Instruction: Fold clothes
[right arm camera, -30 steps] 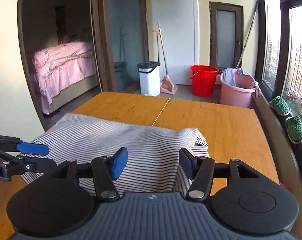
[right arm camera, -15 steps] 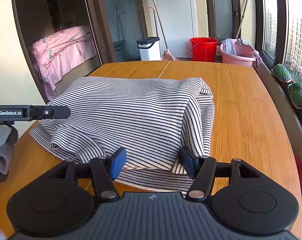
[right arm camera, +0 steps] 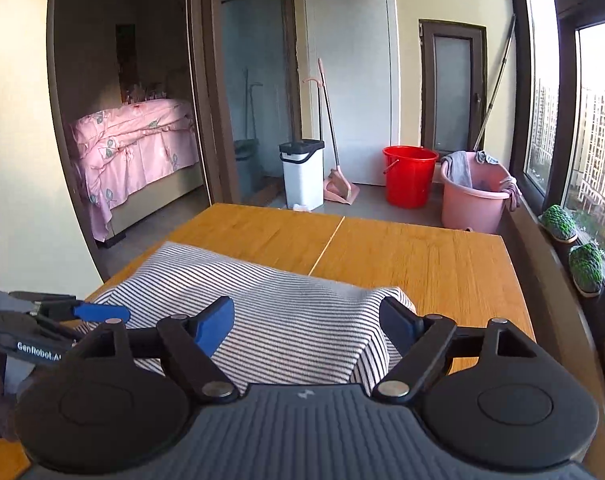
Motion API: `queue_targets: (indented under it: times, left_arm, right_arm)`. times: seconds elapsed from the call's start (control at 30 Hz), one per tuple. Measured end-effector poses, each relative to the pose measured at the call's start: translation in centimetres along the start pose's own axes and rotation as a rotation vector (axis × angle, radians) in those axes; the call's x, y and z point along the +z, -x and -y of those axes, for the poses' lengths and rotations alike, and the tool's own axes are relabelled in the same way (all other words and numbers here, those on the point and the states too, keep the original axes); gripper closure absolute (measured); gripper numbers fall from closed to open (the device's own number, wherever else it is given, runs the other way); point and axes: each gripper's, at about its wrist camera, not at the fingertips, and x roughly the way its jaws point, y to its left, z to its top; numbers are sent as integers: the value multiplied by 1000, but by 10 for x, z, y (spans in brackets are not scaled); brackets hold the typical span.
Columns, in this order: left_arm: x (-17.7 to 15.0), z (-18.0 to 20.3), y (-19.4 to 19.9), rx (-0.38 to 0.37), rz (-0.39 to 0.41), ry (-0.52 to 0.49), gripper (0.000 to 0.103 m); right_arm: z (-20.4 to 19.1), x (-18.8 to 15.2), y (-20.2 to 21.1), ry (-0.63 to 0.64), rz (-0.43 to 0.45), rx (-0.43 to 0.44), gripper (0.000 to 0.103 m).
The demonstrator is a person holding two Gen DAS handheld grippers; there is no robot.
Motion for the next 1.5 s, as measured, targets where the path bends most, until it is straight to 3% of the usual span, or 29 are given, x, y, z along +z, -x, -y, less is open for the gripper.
queue_targets:
  times: [0.13, 0.33, 0.43, 0.57, 0.73, 0.77, 0.83, 0.87, 1.07, 1.37, 1.5]
  left_arm:
    - [0, -2, 3, -11, 2, 13, 9]
    - [-2, -2, 16, -20, 7, 44, 7]
    - [-4, -1, 17, -20, 2, 52, 6]
    - [-5, -3, 13, -21, -8, 64, 6]
    - [-5, -2, 14, -23, -9, 65, 6]
    - [-6, -2, 14, -24, -9, 65, 5]
    - [-6, -2, 14, -24, -9, 64, 5]
    - [-7, -2, 14, -24, -10, 63, 5]
    - [-5, 2, 23, -27, -12, 61, 5]
    - [-5, 18, 31, -111, -28, -7, 6]
    - [-7, 4, 15, -41, -72, 24, 6]
  right_arm:
    - [9, -3, -36, -63, -80, 19, 23]
    - [37, -36, -54, -163, -232, -45, 22]
    - [47, -50, -44, -218, -234, -47, 20]
    - [40, -53, -27, -141, -210, -97, 20]
    - [26, -21, -3, -45, -50, -140, 20]
    - [23, -12, 0, -27, -15, -129, 22]
    - [17, 3, -1, -9, 14, -85, 42]
    - [15, 8, -7, -10, -1, -61, 54]
    - [5, -8, -66, 35, -183, -35, 54]
    - [10, -30, -52, 44, -173, -56, 54]
    - [17, -39, -31, 8, -173, -61, 54]
